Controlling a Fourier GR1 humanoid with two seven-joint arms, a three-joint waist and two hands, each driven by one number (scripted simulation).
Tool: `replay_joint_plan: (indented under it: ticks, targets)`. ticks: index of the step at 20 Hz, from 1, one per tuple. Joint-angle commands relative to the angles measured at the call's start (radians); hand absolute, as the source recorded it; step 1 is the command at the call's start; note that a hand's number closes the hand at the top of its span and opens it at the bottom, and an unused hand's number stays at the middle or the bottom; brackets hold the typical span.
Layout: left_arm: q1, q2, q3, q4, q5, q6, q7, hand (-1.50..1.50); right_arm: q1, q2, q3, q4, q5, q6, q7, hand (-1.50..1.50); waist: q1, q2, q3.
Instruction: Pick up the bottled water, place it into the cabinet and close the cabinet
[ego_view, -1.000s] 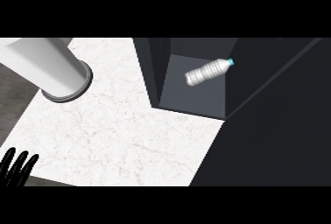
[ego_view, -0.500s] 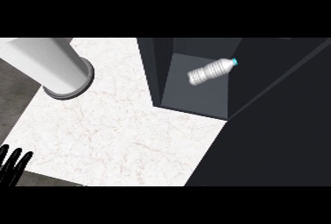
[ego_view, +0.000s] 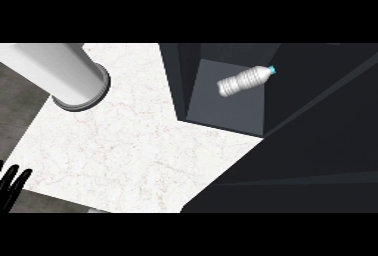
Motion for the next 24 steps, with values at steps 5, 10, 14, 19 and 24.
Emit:
replay_joint_plan:
  ticks: [5, 10, 14, 19, 24]
  targets:
    - [0.021, -0.015, 0.018, 0.042, 0.017, -0.033, -0.024, -1.50, -0.255, 0.193, -0.192, 0.291, -0.087, -0.143, 0.098, 1.50, -0.030, -0.019, 0.003]
    - [0.029, 0.013, 0.049, 0.028, 0.046, -0.051, -0.006, -1.50, -0.501, 0.274, -0.338, 0.517, -0.029, -0.261, 0.131, 1.50, -0.052, -0.030, 0.008]
    - [0.048, 0.010, 0.046, 0.036, 0.047, -0.088, -0.005, -1.50, -0.691, 0.298, -0.441, 0.772, -0.011, -0.279, 0.094, 1.50, -0.064, -0.027, 0.010]
    - [0.078, 0.008, 0.067, 0.032, 0.055, -0.109, -0.009, -1.50, -0.928, 0.328, -0.509, 1.041, 0.018, -0.298, 0.066, 1.50, -0.079, -0.033, 0.011]
    - [0.050, -0.014, 0.069, 0.042, 0.058, -0.091, 0.013, -1.50, -0.869, 0.325, -0.473, 1.043, 0.008, -0.273, 0.069, 1.50, -0.111, -0.035, 0.012]
